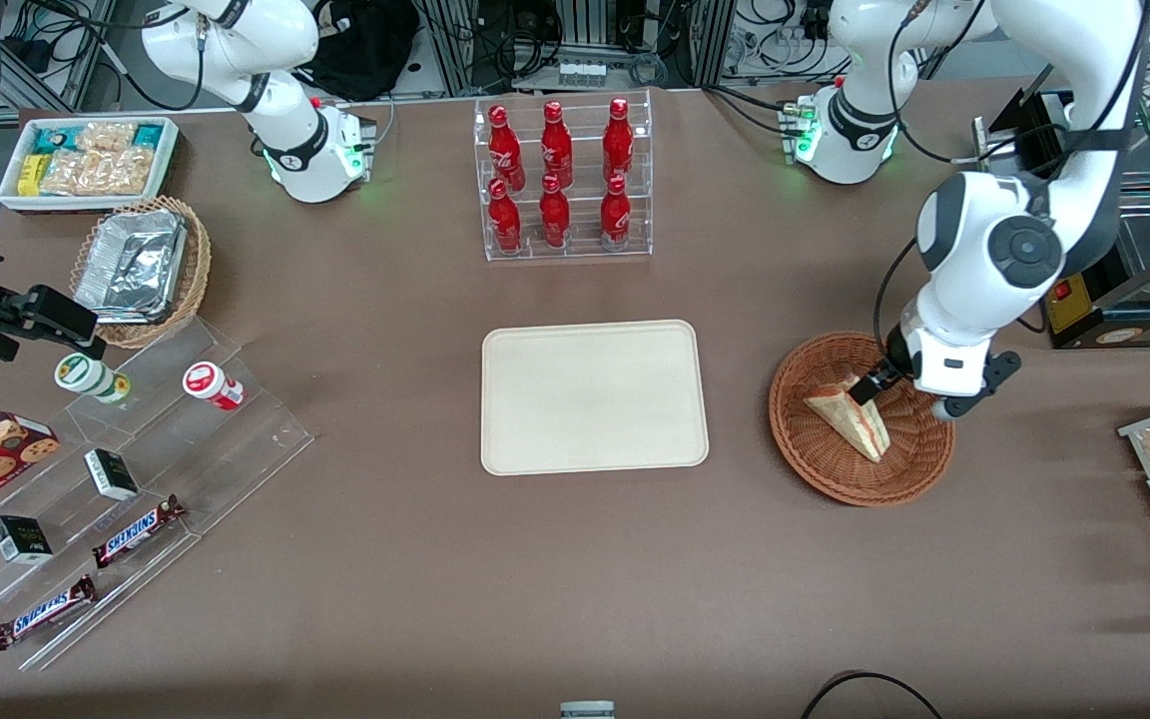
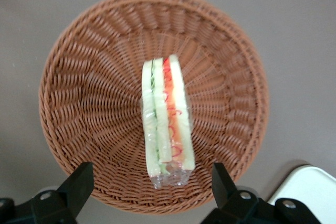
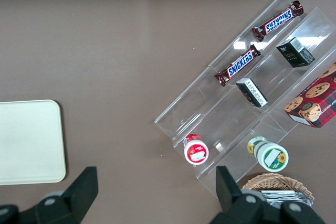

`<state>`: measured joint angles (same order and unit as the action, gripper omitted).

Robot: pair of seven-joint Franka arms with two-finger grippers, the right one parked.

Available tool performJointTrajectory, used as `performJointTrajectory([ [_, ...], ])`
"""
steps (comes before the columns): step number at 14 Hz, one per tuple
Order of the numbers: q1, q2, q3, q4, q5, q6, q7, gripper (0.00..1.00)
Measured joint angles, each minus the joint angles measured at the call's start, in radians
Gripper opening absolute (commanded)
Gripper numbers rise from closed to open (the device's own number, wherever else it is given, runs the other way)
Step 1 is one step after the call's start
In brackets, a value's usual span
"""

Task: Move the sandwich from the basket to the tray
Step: 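Close the left gripper on the wrapped sandwich and lift it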

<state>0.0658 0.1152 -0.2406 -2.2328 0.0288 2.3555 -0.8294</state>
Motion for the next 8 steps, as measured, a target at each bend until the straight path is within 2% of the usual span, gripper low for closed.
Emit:
performJointTrajectory([
  [6,-0.001,0.108,0.000,-0.027,0.000,0.130,-0.013,0.99],
  [7,-0.001,0.127,0.000,-0.027,0.000,0.149,-0.014,0.81],
  [8,-0.001,0.144,0.000,-0.027,0.000,0.167,-0.014,0.40],
])
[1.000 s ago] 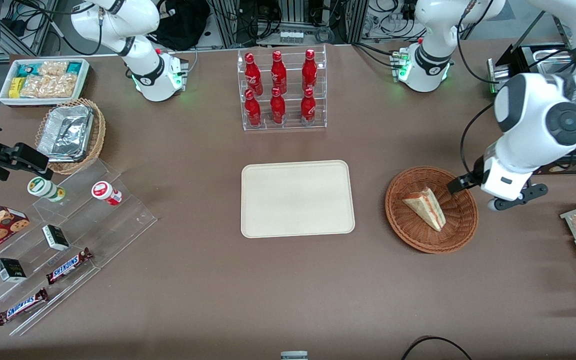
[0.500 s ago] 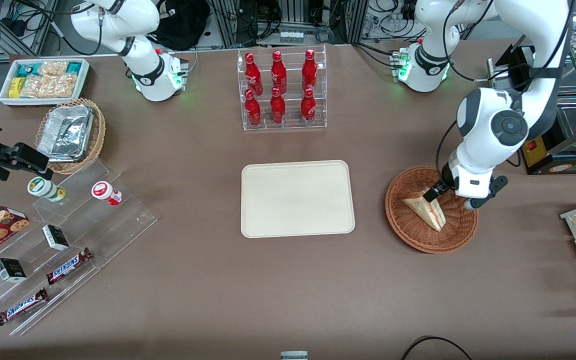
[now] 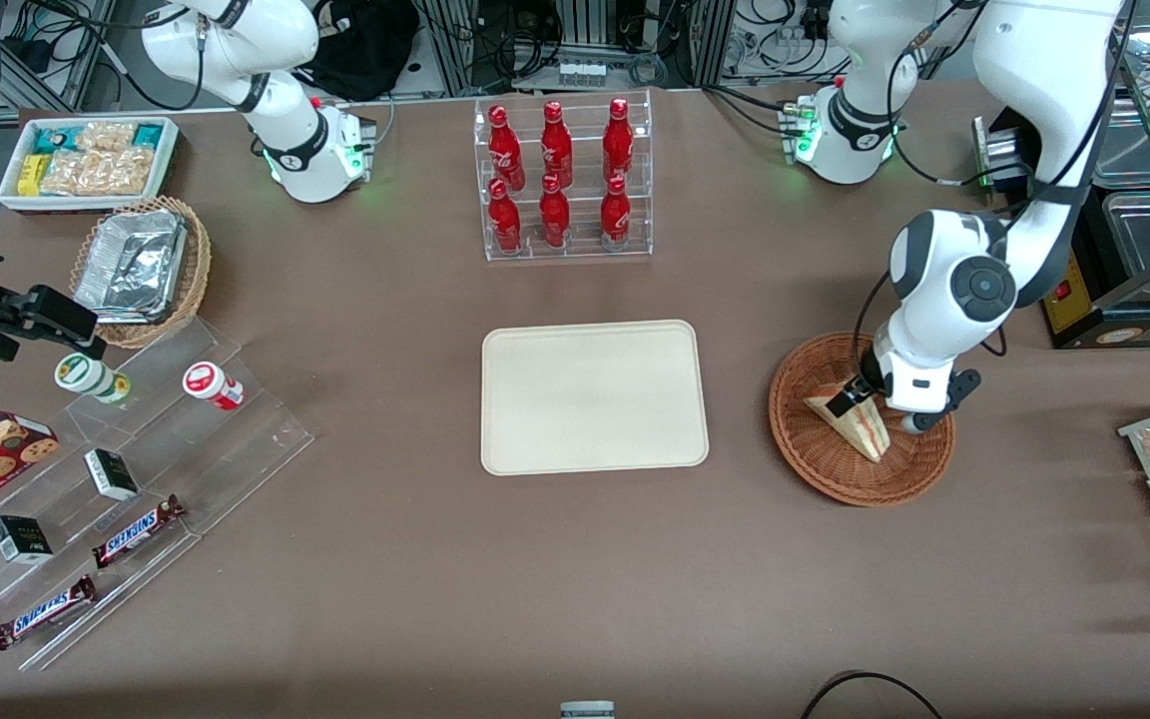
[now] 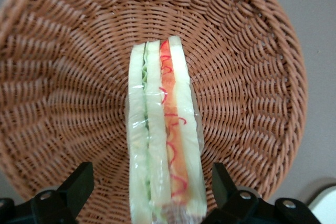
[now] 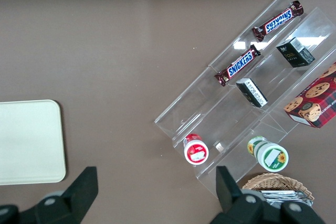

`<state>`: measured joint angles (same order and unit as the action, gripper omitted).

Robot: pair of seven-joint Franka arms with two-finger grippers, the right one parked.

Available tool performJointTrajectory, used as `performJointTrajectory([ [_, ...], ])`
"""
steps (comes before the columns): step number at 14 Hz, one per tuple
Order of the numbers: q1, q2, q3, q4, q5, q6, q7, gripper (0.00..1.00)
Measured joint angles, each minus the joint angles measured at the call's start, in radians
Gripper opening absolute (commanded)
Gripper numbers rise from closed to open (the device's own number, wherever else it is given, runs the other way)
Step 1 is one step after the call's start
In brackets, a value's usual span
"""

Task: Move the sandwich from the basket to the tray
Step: 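Close the left gripper on the wrapped sandwich and lift it, then carry the sandwich with the left gripper over the cream tray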

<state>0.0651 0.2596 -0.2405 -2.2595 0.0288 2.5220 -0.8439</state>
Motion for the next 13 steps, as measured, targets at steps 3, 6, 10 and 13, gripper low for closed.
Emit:
performJointTrajectory([
  [3,0.000,0.018,0.000,0.003,0.000,0.017,0.000,0.09],
  [6,0.000,0.014,0.000,0.040,0.000,0.000,0.000,0.09],
  [10,-0.048,-0.046,-0.004,0.244,0.000,-0.372,0.002,0.08],
  [13,-0.176,-0.070,-0.010,0.453,0.000,-0.642,0.000,0.09],
])
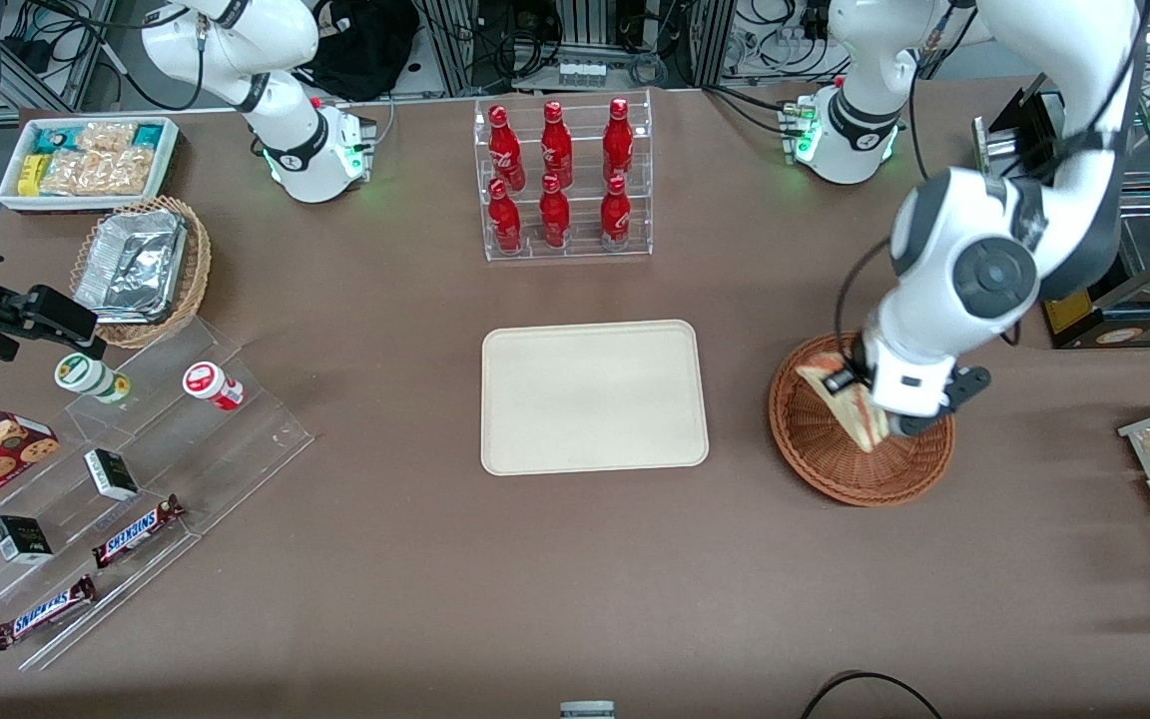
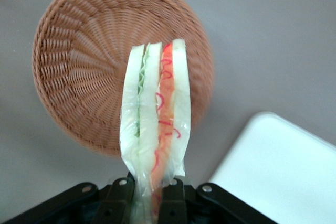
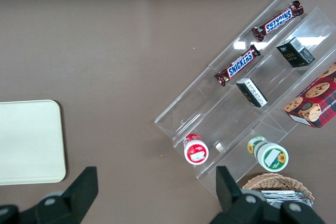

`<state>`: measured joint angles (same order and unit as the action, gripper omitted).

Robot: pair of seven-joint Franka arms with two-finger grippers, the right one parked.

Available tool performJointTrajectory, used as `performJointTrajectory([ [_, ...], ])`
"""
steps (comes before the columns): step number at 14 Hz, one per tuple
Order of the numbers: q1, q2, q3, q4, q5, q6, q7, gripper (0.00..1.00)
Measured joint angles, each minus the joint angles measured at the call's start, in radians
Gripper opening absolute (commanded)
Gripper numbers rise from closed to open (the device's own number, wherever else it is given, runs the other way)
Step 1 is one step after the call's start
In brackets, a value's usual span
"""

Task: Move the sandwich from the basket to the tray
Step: 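Carry the sandwich with the left gripper over the cream tray, then lower the sandwich onto the tray and open the left gripper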

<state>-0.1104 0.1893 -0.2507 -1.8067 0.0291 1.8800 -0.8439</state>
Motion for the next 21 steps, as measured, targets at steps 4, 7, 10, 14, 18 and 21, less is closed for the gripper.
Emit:
performJointTrajectory([
  [4,-0.161,0.055,-0.019,0.071,-0.001,-0.025,0.026,0.09],
  [7,-0.257,0.159,-0.040,0.110,-0.001,0.016,0.064,0.11],
  [10,-0.295,0.281,-0.084,0.174,-0.001,0.080,0.092,0.11],
  [14,-0.373,0.427,-0.087,0.251,0.001,0.176,0.069,0.11],
  [18,-0.410,0.524,-0.082,0.311,0.094,0.198,-0.012,0.11],
  [21,-0.416,0.557,-0.081,0.320,0.167,0.225,-0.081,0.13],
])
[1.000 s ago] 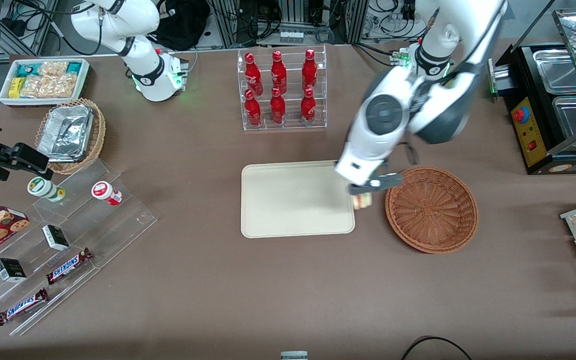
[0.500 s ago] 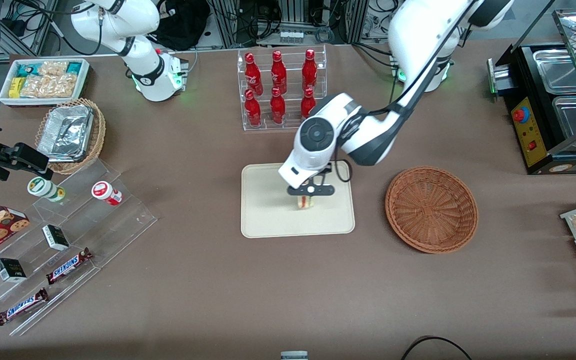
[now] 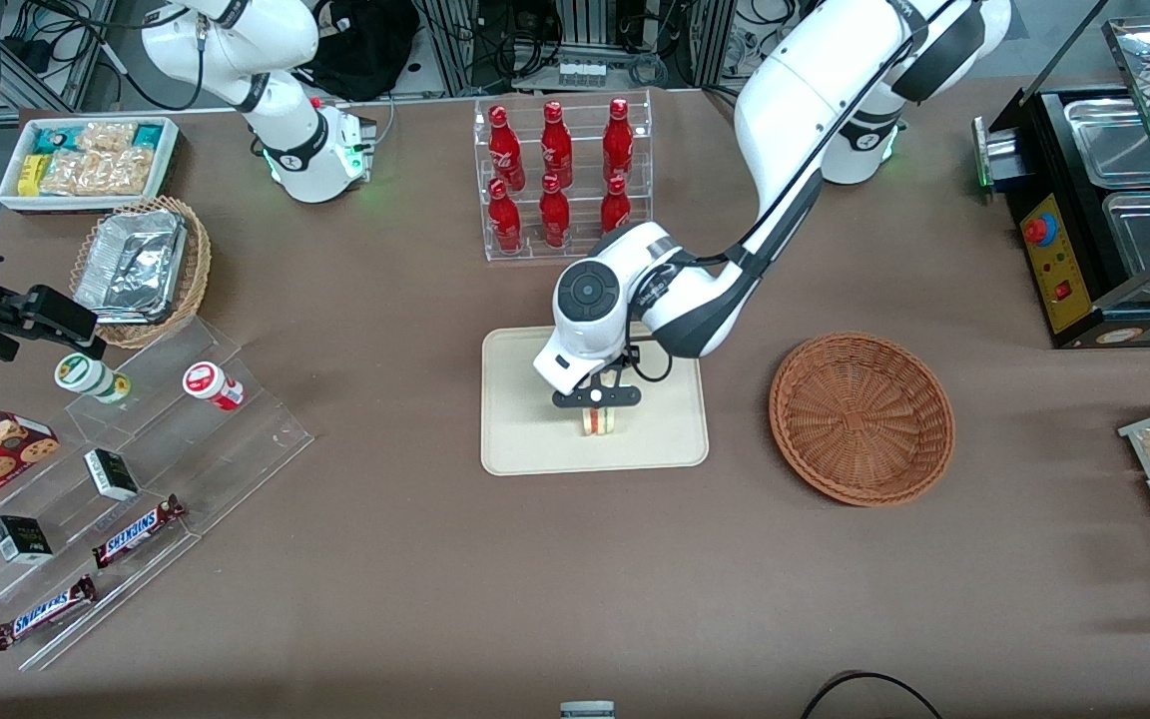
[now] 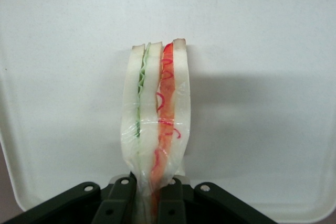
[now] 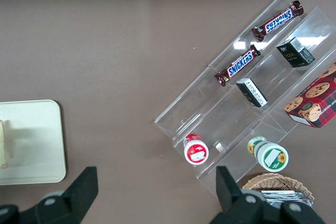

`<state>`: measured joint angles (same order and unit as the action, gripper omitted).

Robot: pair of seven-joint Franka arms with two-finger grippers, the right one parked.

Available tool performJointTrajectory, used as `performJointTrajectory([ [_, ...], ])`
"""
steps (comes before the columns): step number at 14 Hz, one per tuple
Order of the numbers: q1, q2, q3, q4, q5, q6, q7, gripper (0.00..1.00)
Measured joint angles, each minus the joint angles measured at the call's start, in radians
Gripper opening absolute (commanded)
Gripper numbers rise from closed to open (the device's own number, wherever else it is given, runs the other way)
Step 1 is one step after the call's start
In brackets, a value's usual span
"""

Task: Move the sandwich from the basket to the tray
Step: 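Lower the sandwich onto the tray and open the left gripper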

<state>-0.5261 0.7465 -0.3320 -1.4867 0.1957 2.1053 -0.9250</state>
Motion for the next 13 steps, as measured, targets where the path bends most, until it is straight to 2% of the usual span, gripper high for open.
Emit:
performJointTrajectory([
  [1,0.000,0.007,0.001,0.000,0.009,0.007,-0.006,0.17],
  [2,0.000,0.012,0.001,0.000,0.013,0.014,-0.010,0.31],
  [4,0.000,0.016,0.001,0.001,0.015,0.036,-0.037,1.00],
  [9,-0.001,0.010,0.000,0.013,0.029,0.035,-0.123,1.00],
  [13,0.000,-0.095,-0.001,0.038,0.031,-0.041,-0.197,1.00],
])
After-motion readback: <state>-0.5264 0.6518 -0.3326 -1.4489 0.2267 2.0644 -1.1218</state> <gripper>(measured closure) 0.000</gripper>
